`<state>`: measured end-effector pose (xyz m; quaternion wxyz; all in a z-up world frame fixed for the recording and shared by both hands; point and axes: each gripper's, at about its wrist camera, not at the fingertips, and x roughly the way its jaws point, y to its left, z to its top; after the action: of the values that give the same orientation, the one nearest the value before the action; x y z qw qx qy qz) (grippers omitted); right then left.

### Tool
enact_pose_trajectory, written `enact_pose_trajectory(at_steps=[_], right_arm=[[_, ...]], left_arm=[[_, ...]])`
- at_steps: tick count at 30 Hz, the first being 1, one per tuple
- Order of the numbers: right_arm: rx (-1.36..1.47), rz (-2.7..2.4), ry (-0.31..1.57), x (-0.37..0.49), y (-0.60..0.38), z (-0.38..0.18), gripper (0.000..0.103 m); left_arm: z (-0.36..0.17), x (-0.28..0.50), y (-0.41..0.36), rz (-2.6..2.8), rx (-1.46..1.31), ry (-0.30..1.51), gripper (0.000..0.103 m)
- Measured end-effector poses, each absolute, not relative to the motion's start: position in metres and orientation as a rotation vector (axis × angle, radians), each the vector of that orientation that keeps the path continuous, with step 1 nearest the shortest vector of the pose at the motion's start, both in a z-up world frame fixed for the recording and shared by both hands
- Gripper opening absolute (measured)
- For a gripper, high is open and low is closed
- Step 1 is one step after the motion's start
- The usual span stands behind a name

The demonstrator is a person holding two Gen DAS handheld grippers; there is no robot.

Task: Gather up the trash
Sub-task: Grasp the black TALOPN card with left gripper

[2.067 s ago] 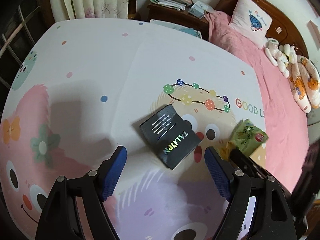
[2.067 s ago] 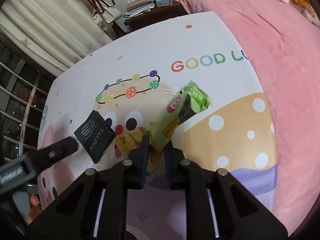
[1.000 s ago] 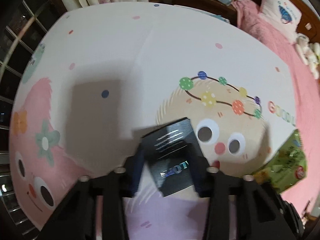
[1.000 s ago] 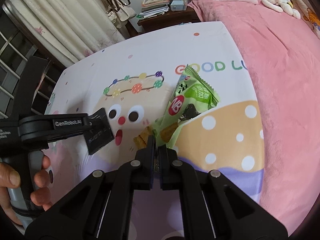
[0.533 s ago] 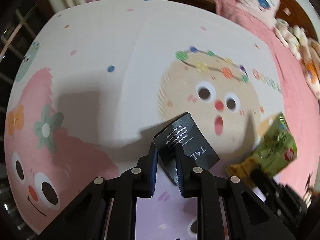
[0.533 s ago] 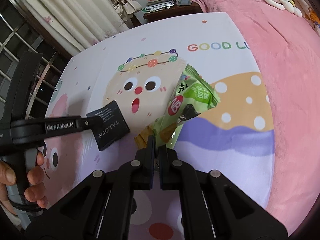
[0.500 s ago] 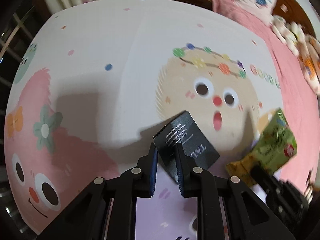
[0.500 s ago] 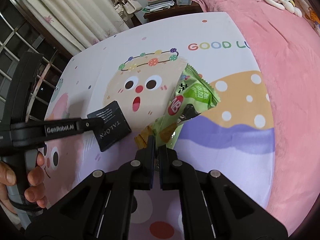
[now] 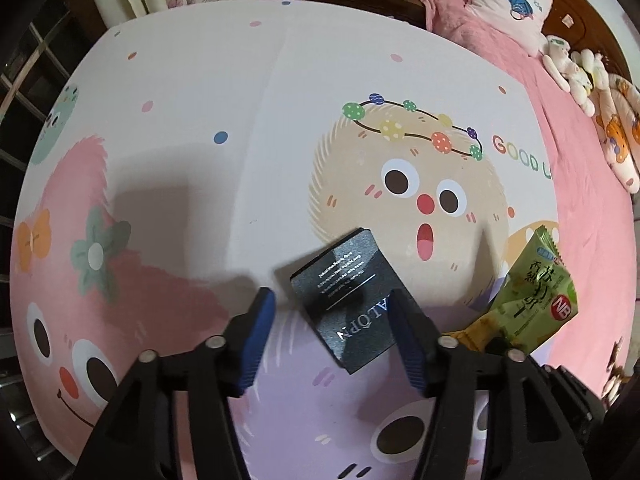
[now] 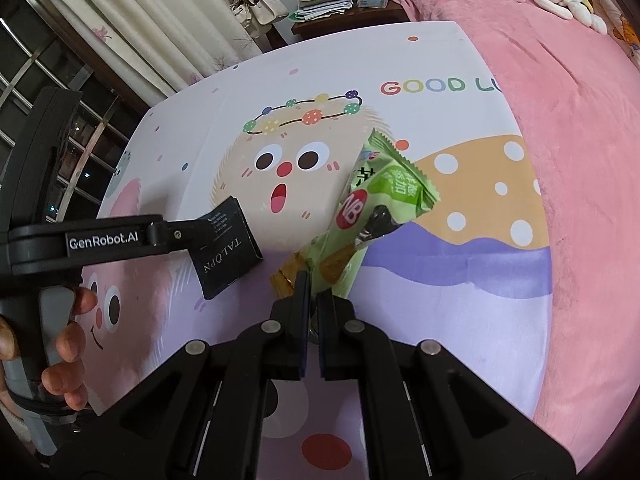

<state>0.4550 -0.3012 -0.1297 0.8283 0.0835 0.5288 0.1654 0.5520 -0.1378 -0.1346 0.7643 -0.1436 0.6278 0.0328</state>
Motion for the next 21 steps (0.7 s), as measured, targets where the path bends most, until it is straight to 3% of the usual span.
enact_pose_trajectory(at_steps=[3, 21], right_arm=[[0.176, 0.352, 1.119, 0.456, -0.302, -0.129, 0.001], [0.185, 0.347, 1.113, 0.471, -0.315, -0.128, 0.001]], left_arm=[[-0.139, 0.556, -0.138, 0.089, -0.347, 1.39, 0.083], [-0.159, 0.58, -0.156, 0.337, -0.406, 1.484, 0.087]])
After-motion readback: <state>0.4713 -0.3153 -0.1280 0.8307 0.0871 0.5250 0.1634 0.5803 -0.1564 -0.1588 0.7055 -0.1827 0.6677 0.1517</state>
